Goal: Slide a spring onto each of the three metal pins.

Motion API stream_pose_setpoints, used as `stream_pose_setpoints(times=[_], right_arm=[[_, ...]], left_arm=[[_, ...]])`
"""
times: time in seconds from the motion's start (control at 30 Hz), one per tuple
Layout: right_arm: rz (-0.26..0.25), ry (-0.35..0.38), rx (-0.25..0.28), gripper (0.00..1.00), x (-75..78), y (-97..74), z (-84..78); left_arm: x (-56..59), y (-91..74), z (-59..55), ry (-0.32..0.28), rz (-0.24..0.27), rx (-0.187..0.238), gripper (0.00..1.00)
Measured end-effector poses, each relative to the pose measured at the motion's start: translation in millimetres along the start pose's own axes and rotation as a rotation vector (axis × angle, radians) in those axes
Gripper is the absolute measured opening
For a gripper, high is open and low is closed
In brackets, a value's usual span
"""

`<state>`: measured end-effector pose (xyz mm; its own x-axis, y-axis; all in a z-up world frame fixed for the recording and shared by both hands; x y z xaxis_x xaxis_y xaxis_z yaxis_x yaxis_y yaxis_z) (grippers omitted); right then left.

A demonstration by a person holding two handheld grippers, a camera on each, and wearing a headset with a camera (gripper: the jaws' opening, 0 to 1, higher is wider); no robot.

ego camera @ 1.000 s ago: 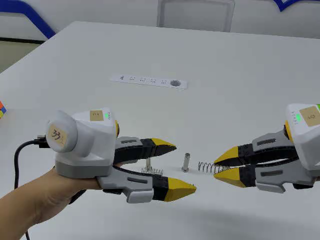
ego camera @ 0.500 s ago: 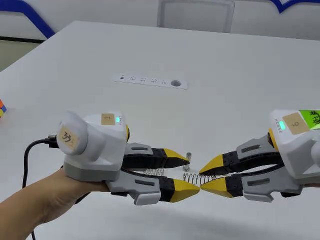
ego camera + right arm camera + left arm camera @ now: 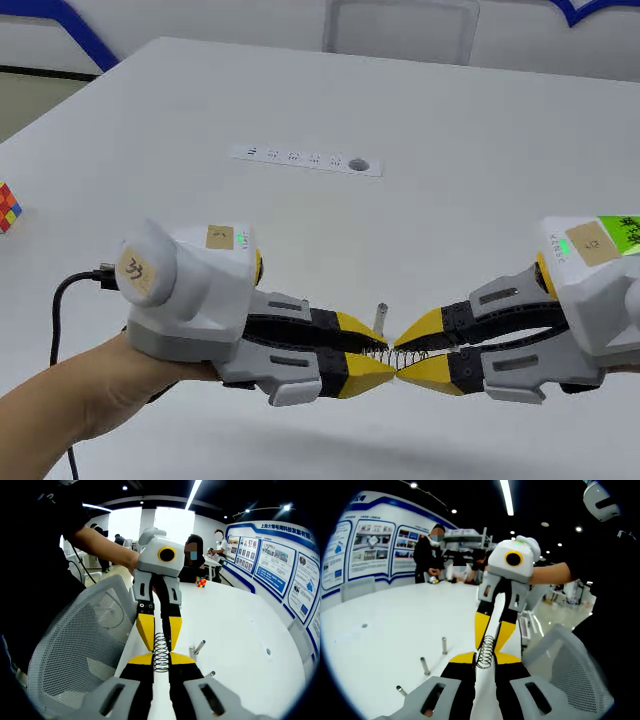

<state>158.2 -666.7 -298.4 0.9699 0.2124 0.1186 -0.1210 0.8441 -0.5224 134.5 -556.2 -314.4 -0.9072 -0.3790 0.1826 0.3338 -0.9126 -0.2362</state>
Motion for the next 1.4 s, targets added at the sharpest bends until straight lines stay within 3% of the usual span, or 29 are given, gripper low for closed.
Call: stream_pose_setpoints(times=[0.17,0.47,0.8,0.93,1.13,1.23,1.4], right_arm=[[0.007,0.001,0.000,0.11,-0.4,-0.6,-0.8],[-0.022,-0.021,0.015,0.12,4.6,-5.9,2.0],[-0.030,0.019,0.024,0.14,5.4,-11.3,-6.0],[-0.006,0.057,0.043,0.12,2.5,-10.7,-5.7],[0.004,0.069,0.071,0.11,1.4,-12.0,-3.9],[0.015,0.088,0.116,0.11,1.5,-15.2,1.4],[0.012,0.085,0.126,0.11,3.5,-17.6,2.2]], left_arm=[[1.1,1.0,0.0,0.015,-0.004,-0.009,0.13],[1.7,1.1,8.7,0.114,-0.005,-0.012,0.10],[2.9,0.6,12.9,0.135,-0.031,-0.019,0.10],[4.4,0.9,13.5,0.143,-0.038,-0.019,0.10],[5.6,0.7,13.9,0.167,-0.037,-0.034,0.10],[5.9,2.1,13.1,0.191,-0.037,-0.071,0.10],[4.2,3.9,16.6,0.222,-0.031,-0.092,0.10]])
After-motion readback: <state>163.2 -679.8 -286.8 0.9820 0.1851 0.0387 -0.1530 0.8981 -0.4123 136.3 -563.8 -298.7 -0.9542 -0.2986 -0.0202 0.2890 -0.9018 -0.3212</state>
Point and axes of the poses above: the centre of the closed fingertips' face, and the gripper's own axes: y roughly forward along the fingers, x roughly to its right, z roughly out of its top, the point moved 7 cm from there along -y, roughly backward along the fingers, and after that the axes turned 3 degrees about x, right-handed, at the moved point
